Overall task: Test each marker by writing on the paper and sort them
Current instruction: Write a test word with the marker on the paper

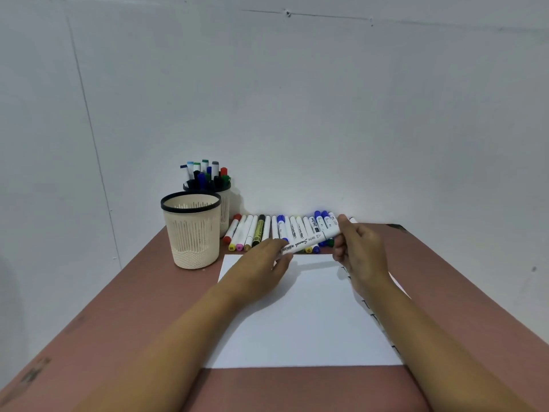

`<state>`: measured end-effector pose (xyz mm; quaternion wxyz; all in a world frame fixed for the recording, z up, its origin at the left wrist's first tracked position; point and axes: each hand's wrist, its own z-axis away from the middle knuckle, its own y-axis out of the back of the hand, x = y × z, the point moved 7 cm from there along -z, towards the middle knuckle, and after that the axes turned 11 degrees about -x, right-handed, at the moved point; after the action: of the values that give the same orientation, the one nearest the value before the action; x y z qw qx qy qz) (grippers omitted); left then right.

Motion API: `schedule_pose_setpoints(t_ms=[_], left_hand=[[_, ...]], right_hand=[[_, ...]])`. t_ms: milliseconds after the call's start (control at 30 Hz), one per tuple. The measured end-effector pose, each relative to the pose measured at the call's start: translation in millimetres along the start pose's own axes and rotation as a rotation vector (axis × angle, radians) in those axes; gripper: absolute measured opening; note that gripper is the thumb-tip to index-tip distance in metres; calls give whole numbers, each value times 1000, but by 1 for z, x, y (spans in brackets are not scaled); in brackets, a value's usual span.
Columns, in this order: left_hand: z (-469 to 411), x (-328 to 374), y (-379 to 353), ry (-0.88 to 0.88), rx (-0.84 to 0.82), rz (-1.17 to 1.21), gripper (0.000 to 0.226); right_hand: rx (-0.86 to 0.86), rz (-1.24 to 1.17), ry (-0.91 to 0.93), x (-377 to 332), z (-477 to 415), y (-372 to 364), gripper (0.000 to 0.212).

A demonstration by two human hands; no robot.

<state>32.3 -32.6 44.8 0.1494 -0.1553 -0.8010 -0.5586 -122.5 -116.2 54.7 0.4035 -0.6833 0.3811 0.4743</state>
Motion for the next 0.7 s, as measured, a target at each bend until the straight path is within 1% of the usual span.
schedule_pose_setpoints(t_ms=[67,133,200,300,367,533,633,700], left_hand=[[0,1,-1,10,-25,-3,38],[-1,1,-2,11,-34,-16,34],[-1,3,0,-6,-34,-35,30],[1,8,4,-35,-16,-42,27],[3,10,4,-48,-13,-37,26],[2,10,0,-23,-72,100,25],[0,11,-2,1,-89,170,15],[0,10,-4,12,-121,160,21]], right_hand=[[8,-7,-1,0,1,0,33],[-3,-65,-17,2,2,-3,31],[-70,-135,-71,7,4,-11,28],[-244,-20,-145,19,9,-31,24],[-309,48,-130,23,12,-40,19],[-313,92,-58,19,7,-40,22],[-340,119,-31,20,5,-37,24],[-358,138,-28,21,3,-37,24]])
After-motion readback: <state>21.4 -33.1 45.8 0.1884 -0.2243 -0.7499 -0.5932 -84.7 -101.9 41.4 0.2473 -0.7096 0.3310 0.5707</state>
